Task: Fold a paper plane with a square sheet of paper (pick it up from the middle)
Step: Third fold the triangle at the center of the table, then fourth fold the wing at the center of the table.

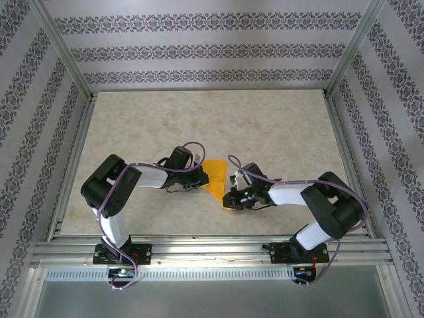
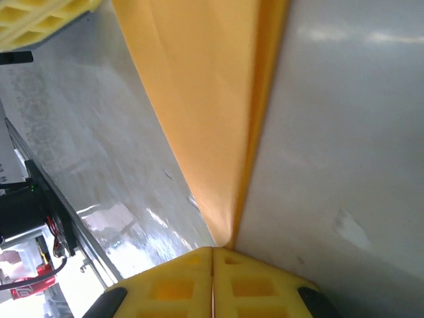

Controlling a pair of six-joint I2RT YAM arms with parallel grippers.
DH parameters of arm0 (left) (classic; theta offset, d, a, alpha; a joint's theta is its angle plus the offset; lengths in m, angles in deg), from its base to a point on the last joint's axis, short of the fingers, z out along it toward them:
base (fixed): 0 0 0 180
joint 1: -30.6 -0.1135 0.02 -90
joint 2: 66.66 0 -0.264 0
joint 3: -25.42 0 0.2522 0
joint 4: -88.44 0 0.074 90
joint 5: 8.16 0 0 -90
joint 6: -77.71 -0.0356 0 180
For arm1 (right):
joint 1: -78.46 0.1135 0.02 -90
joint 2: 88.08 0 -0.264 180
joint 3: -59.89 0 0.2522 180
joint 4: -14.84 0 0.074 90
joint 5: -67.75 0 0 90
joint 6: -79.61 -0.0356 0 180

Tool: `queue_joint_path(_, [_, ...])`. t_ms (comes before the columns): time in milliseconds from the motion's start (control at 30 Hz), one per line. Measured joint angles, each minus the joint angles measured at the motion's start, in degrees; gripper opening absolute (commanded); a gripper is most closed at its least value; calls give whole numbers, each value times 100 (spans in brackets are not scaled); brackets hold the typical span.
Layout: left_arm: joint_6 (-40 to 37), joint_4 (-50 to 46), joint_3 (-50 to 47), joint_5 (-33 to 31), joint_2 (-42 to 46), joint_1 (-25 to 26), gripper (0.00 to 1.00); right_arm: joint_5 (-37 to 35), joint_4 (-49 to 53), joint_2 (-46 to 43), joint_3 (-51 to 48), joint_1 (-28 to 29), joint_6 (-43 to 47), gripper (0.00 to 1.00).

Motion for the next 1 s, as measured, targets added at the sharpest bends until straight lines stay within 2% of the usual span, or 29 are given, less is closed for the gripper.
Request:
queue_joint_path(200, [697,769,-691,-382,354,22,0,-107,505,-518,114,-424,111,12])
queue_joint_path(300, [1163,1261,-1095,-737,546,94,0,-264,675,-516,452,-516,203,17])
queue_joint_path(367, [1440,1434,-1314,-1021,706,153,1,-341,699,-407,704,-514,219,17])
queue_joint_path(500, [1705,1386,-1499,-1447,979,264,13,-378,669,-70,1003,-496,219,19])
queue_joint_path(567, [1683,1215,-1478,-1569,1147,291,23,-413,695,140,1176,-452,223,19])
queue_joint_path(700, [1364,538,-1217,-1797,1705,295,35,-420,706,516,1526,-374,256,22])
queue_joint_path(867, [920,4,-1067,-1939,2461,203,43,-420,704,748,1792,-258,323,27])
queue_joint_path(1000, [649,-260,-1069,-1788,2588,-103,45,-426,702,955,1917,-236,354,27])
